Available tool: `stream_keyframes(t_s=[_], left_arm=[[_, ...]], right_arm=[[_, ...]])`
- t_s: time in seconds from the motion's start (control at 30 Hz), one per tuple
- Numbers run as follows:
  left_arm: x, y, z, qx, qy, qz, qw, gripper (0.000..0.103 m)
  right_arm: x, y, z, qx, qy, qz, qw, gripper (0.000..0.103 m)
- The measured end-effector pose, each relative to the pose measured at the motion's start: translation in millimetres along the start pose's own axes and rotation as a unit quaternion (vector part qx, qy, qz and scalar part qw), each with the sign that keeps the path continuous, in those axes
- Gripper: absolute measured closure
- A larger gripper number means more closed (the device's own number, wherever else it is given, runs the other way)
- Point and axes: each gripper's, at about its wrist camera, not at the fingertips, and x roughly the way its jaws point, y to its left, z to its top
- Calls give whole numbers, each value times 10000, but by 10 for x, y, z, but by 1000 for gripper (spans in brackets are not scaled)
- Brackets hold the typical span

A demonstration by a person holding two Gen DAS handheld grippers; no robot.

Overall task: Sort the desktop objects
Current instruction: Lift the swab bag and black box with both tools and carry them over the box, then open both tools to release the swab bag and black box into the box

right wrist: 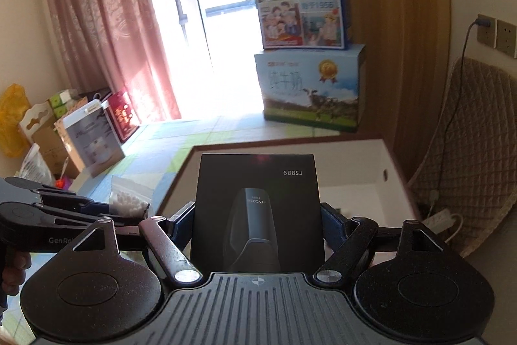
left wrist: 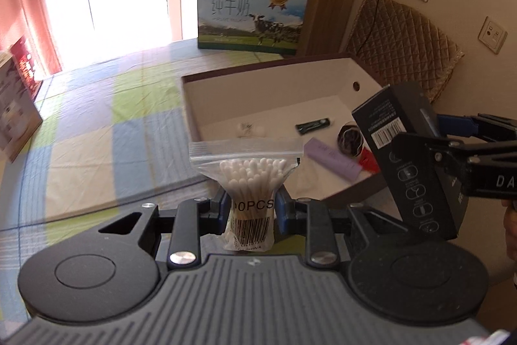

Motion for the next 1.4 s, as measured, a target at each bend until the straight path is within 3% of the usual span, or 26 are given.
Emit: stream_keyframes(t_s=[0.17,0.5,0.93,1.4], left_arm=[[305,-240,268,56,-9,69,10000,79],[1039,-358,621,-234,379,403,9982,79],[1827,-215,772,-528,975,853,9902,79],[2242,-160,824,-509,1252,994,9858,78]], right_arm=[[232,-332,174,-80,38,-108,9999,27],[998,-731,351,-261,536,-185,9980,27],[1798,-915,360,-394,1232,-190,9914,27],[2172,-978,367,-482,1511,-242,9871,27]])
